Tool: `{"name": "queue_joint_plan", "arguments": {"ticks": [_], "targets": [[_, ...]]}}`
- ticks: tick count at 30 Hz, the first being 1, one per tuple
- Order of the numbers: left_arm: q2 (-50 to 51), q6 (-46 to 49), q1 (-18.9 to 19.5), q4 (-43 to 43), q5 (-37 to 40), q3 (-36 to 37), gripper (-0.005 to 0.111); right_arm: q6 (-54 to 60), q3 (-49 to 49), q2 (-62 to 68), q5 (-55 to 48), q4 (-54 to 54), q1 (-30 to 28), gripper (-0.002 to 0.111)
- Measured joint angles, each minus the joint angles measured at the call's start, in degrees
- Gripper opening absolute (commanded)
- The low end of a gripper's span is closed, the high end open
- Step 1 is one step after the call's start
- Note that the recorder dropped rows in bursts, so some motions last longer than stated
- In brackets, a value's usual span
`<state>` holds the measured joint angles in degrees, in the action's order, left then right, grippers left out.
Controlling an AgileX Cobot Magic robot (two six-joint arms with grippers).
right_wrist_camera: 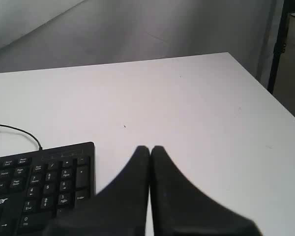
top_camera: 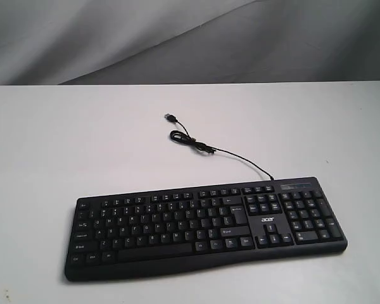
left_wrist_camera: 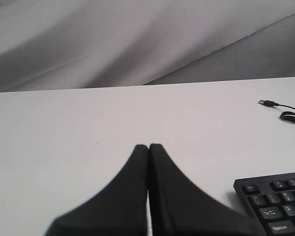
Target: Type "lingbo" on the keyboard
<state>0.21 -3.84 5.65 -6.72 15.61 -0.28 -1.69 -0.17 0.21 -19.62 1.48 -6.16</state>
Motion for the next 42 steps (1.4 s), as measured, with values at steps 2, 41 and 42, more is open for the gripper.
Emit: {"name": "queue_joint_plan", "arguments": {"ticks": [2, 41, 42], "targets": [[0.0, 0.0, 0.0, 0.0, 0.0, 0.0, 0.001, 0.0, 0.0, 0.0, 0.0, 0.0, 0.0, 0.000], [0.0, 0.0, 0.0, 0.0, 0.0, 0.0, 0.001, -17.6, 0.0, -0.1, 50.8, -0.1, 0.0, 0.000], [0.0, 0.0, 0.0, 0.0, 0.0, 0.0, 0.001, -19.8, 0.0, -0.1, 51.4, -0.2, 0.0, 0.000]]}}
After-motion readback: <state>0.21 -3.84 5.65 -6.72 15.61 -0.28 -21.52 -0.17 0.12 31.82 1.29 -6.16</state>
